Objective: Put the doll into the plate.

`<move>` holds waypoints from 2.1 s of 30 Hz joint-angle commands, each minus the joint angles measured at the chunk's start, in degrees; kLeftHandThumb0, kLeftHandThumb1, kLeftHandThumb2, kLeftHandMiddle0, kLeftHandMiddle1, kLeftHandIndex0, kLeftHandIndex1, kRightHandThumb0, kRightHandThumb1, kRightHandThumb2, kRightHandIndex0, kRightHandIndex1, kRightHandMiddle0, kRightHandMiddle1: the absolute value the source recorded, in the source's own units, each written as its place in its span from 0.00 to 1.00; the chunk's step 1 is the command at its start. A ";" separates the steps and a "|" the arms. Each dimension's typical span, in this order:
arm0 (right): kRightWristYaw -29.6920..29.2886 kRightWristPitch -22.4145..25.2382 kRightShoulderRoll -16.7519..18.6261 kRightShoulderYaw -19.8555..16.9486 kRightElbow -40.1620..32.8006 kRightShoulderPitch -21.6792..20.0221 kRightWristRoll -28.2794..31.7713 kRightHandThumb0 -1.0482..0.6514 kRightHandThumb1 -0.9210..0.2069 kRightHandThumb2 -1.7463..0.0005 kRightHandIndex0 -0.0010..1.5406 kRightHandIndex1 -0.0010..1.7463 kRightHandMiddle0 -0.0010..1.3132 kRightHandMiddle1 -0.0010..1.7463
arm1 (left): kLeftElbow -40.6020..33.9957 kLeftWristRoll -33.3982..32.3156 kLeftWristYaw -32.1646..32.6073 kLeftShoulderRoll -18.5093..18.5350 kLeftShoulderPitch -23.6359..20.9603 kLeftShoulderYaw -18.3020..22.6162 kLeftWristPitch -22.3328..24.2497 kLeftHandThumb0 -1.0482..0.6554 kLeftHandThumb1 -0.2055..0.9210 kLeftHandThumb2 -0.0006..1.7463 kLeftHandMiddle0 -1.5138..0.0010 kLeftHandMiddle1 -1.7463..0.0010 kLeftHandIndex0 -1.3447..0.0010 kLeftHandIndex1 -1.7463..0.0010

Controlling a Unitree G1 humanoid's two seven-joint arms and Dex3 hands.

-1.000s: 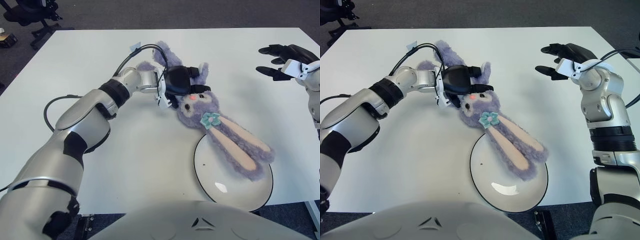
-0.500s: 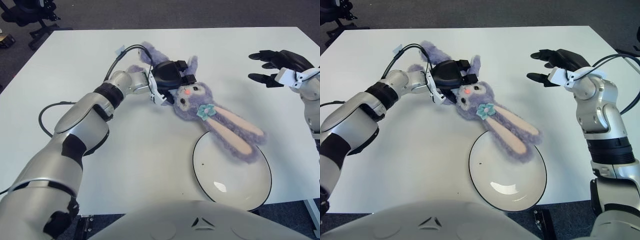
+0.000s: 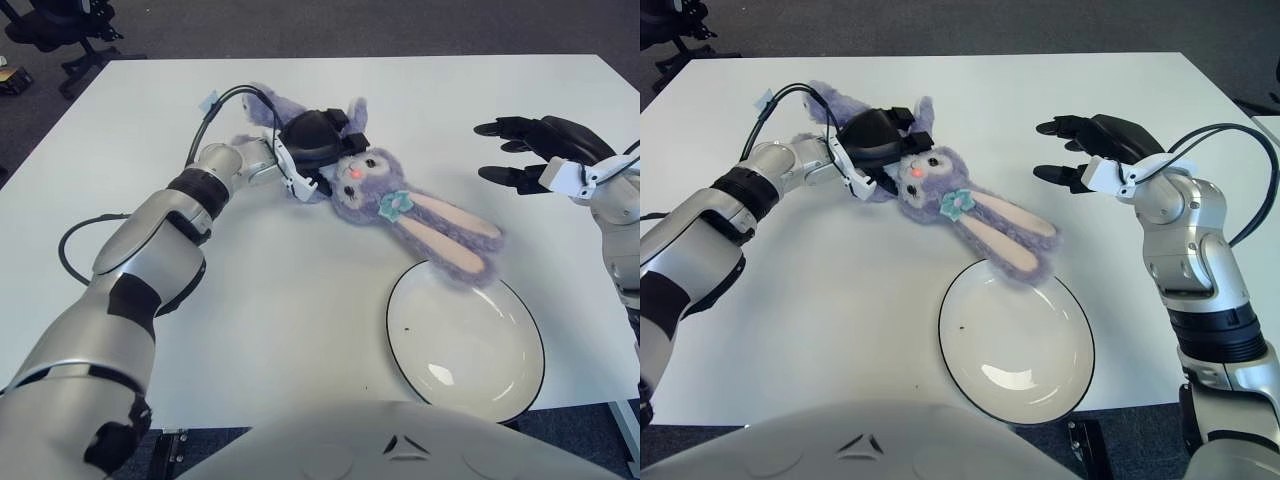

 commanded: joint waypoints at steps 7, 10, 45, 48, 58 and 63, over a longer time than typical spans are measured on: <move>2.11 -0.96 1.32 0.10 -2.22 1.09 3.77 0.31 0.00 0.72 0.50 0.07 0.42 0.05 | 2.84 -4.13 0.67 2.00 -0.48 4.46 -1.85 0.37 0.60 0.64 0.44 0.00 0.64 0.00; 2.34 -1.46 1.20 -0.03 -2.17 1.21 4.58 0.31 0.00 0.72 0.50 0.07 0.42 0.05 | 3.19 -4.53 0.67 2.10 -0.55 5.00 -2.13 0.37 0.60 0.64 0.45 0.00 0.64 0.00; 6.86 -7.57 -0.24 -0.06 -5.22 6.54 10.08 0.26 0.00 0.67 0.48 0.08 0.39 0.05 | -1.52 -11.91 -0.71 6.79 1.37 17.34 4.41 0.37 0.56 0.67 0.45 0.00 0.62 0.00; 6.98 -8.74 -0.27 -0.10 -4.81 6.81 10.40 0.24 0.00 0.66 0.48 0.08 0.39 0.05 | -1.86 -11.73 -0.41 7.17 1.39 17.42 4.67 0.37 0.56 0.67 0.45 0.00 0.62 0.00; 6.95 -12.88 -0.06 -0.35 -2.67 7.17 12.18 0.22 0.00 0.65 0.48 0.09 0.39 0.06 | -2.47 -11.52 2.21 8.60 1.51 18.07 4.99 0.37 0.56 0.67 0.46 0.00 0.62 0.00; 7.93 -15.92 -0.32 -0.01 -0.93 6.73 13.80 0.22 0.00 0.65 0.46 0.08 0.40 0.06 | -4.43 -12.93 0.42 10.27 1.28 20.23 6.40 0.37 0.56 0.67 0.46 0.00 0.62 0.00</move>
